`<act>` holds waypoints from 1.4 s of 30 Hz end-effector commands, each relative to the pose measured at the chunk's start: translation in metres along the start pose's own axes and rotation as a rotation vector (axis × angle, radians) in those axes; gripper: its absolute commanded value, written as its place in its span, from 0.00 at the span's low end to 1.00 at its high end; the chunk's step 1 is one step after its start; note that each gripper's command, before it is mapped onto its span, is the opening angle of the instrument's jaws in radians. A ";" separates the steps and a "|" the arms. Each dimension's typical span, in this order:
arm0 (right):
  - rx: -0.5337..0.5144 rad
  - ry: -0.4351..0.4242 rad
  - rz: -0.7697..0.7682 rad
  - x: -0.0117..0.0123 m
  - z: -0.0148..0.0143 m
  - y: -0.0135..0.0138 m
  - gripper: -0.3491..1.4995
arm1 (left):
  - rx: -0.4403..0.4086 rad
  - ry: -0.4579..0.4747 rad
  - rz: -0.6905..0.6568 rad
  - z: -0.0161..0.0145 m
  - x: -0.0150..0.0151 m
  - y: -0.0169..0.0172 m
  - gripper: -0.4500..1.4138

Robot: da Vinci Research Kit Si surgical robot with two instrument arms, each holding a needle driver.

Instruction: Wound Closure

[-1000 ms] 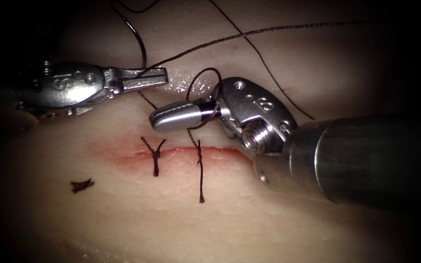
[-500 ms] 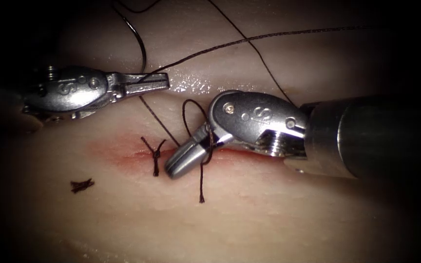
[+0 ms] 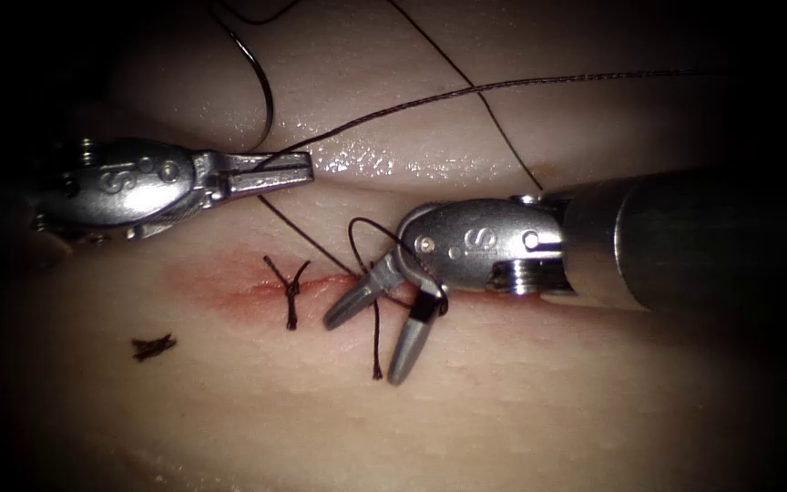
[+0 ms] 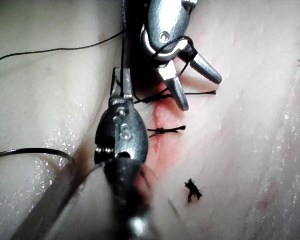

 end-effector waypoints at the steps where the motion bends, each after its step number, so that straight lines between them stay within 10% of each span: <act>1: 0.004 -0.016 -0.018 -0.0004 0.0008 0.0007 0.69 | -0.001 0.001 0.000 0.0006 -0.0005 0.0002 0.00; 30: 0.042 -0.096 -0.190 0.0007 0.0024 -0.0002 0.48 | -0.007 0.002 -0.027 0.0003 -0.0013 0.0002 0.00; 33: 0.046 -0.093 -0.190 0.0010 0.0023 -0.0001 0.38 | -0.008 0.003 -0.027 0.0003 -0.0013 0.0001 0.00; 36: 0.052 -0.089 -0.199 0.0006 0.0019 0.0000 0.00 | -0.007 0.002 -0.026 0.0003 -0.0013 0.0002 0.00; 42: 0.073 -0.136 -0.198 0.0000 0.0013 -0.0002 0.00 | -0.007 0.001 -0.025 0.0002 -0.0013 0.0006 0.00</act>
